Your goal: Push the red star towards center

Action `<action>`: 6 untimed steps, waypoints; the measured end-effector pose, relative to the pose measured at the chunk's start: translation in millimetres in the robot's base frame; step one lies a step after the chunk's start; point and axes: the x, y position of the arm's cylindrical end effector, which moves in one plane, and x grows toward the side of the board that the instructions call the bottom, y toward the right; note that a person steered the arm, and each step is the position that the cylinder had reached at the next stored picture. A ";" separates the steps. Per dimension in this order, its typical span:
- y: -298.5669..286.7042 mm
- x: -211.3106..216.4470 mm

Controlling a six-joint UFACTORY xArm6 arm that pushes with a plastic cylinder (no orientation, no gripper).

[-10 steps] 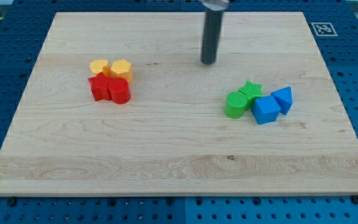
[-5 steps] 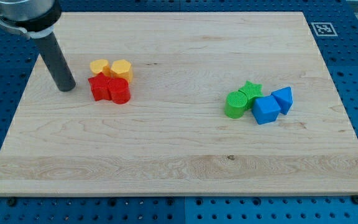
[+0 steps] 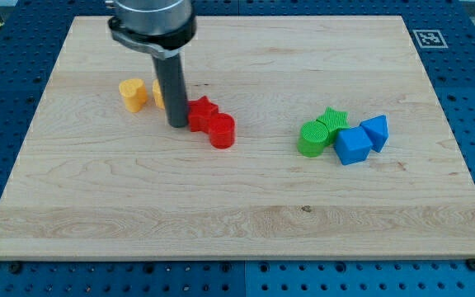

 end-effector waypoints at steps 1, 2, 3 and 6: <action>31.0 0.0; 45.2 4.3; 63.3 22.7; 108.9 -5.9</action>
